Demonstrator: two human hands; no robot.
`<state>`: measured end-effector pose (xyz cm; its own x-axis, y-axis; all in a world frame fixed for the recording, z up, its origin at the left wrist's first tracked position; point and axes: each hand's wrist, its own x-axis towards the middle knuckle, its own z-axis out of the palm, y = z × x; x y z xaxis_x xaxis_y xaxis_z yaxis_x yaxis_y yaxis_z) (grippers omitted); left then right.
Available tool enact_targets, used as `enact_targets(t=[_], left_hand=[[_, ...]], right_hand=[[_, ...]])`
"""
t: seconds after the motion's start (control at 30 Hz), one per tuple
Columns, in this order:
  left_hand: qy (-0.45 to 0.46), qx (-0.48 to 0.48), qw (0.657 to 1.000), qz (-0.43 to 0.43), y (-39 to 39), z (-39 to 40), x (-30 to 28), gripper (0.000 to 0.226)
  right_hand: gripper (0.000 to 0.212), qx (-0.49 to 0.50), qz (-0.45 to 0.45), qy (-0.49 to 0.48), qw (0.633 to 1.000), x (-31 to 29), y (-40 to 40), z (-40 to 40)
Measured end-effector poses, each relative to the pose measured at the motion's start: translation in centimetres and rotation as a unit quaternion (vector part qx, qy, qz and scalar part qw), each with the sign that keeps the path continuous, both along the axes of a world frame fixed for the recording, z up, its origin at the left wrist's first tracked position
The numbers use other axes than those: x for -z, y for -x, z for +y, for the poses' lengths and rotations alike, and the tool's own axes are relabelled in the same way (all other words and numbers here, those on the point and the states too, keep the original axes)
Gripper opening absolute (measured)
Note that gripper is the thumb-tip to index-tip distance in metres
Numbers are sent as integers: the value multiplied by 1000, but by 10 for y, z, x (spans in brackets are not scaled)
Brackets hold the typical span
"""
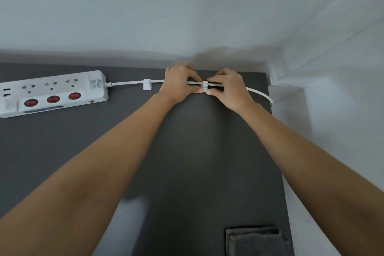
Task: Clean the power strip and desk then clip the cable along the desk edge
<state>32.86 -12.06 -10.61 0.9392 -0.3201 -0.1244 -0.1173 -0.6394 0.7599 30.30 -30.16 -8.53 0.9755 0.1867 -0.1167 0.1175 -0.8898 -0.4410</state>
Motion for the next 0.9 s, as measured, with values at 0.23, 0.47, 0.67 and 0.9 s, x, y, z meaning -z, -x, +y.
enact_targets(t=[0.23,0.47,0.67,0.9], left_hand=[[-3,-1,999,-41,3,-1,5,27],[-19,-16,996,-83,6,0,11,25],[-28,-16,997,-71,5,1,8,25],[-137,64,988,-22,5,22,-26,55]], right_hand=[[35,-14,9,-16,1000,0,-3,0],[30,-50,-13,8,999,5,-11,-2],[28,-46,-14,17,999,4,-11,4],[48,-33,36,109,993,-13,-1,4]])
